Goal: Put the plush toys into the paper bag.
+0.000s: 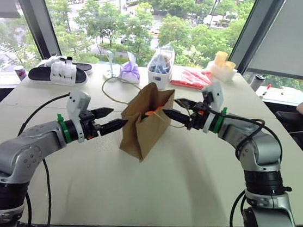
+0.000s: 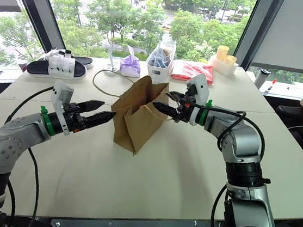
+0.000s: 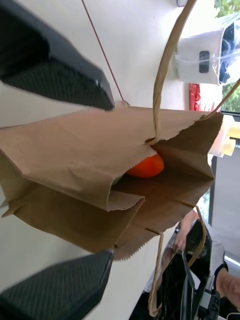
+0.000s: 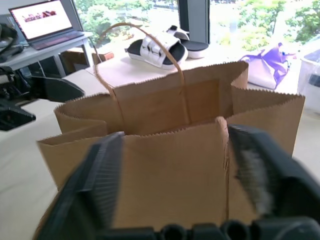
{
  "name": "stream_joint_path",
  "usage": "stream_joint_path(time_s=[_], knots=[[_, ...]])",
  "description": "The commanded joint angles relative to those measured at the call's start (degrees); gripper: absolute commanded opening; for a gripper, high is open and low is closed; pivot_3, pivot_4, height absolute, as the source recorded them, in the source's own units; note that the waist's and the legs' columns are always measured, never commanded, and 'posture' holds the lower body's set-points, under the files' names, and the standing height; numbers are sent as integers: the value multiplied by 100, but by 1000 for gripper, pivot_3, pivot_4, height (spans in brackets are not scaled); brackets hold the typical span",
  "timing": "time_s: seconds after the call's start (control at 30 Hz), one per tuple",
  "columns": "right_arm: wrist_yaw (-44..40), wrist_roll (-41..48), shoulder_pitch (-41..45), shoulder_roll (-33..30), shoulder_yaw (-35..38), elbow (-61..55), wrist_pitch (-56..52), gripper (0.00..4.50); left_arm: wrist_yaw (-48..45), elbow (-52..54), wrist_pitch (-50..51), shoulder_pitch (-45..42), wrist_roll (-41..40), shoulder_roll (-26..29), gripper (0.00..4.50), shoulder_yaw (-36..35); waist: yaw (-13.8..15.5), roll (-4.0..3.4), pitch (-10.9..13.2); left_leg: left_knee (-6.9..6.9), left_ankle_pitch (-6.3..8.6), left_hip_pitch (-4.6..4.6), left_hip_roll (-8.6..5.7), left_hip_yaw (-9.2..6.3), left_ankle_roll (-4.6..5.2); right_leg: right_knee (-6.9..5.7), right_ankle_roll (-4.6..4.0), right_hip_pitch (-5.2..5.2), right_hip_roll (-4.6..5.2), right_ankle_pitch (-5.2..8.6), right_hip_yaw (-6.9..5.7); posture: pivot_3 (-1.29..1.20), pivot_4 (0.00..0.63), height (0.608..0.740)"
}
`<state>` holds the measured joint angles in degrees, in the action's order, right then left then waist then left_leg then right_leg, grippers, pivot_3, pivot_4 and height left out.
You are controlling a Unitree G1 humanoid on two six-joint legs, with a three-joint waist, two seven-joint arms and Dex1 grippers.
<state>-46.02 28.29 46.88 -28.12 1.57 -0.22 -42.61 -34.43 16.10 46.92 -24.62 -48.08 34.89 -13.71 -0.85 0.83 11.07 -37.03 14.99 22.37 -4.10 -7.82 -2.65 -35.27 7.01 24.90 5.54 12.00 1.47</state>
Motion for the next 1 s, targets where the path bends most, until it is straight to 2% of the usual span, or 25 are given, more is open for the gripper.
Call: stream_joint_path(time_s=[0.03, 0.17, 0.3, 0.4, 0.53, 0.63, 0.83, 0.87, 1.0], knots=[[-177, 808, 174, -10, 696, -363, -173, 4441, -95, 436, 182, 121, -282, 278, 4500, -276, -3, 0, 0, 1, 0, 0, 1, -1, 0, 0, 0, 1, 0, 0, 0, 0, 150, 740], [428, 1362, 259, -72, 1545, -263, -553, 4441, -436, 662, 35, 652, 1, 558, 4500, 12, -9, -3, 1, 5, 1, -1, 1, 4, 2, 3, 0, 1, 2, 0, 2, 0, 150, 740], [842, 1737, 128, -205, 2011, -252, -1023, 4441, -630, 532, -359, 800, 450, 552, 4500, 343, 23, -3, 1, 2, 1, -1, 1, 2, 2, 3, -2, -3, 1, 1, 1, 0, 150, 740], [1035, 1541, -180, -352, 1937, -314, -1030, 4441, -660, 366, -517, 726, 587, 402, 4500, 472, 21, -2, 0, 1, 1, -2, 1, 4, 2, 5, -3, -6, 1, 1, 1, 0, 150, 740], [1024, 1264, -972, -221, 1370, -552, -826, 4441, -741, 109, -894, 546, 1005, 201, 4500, 795, 13, -2, -1, 1, 1, -3, 1, 5, 2, 5, -2, -7, 1, 0, 0, 0, 150, 740], [942, 888, -1442, 34, 752, -604, -398, 3585, -722, 19, -992, 408, 1108, 38, 4500, 892, -30, -4, 0, 1, 1, -3, 2, 10, 2, 2, -1, -4, 1, 0, 2, 0, 150, 740], [1033, 302, -1462, 554, 81, -274, 264, 438, -705, -158, -1122, 203, 1289, -210, 4500, 1014, -18, -5, 1, -2, 0, -5, 3, 11, 1, -7, -1, 1, 0, 0, 3, 0, 150, 740], [1016, 215, -1407, 604, -10, -218, 340, 65, -676, -197, -1140, 159, 1319, -266, 4500, 1031, -14, -5, 1, -2, 0, -4, 3, 11, 1, -6, -1, 1, 0, 0, 3, 0, 150, 740], [902, -116, -1226, 772, -383, -47, 659, 65, -509, -320, -1234, -27, 1563, -573, 4500, 1243, 13, -5, 1, -5, 0, -4, 1, 8, 1, -5, -1, -2, 0, 0, 2, 0, 150, 740]])
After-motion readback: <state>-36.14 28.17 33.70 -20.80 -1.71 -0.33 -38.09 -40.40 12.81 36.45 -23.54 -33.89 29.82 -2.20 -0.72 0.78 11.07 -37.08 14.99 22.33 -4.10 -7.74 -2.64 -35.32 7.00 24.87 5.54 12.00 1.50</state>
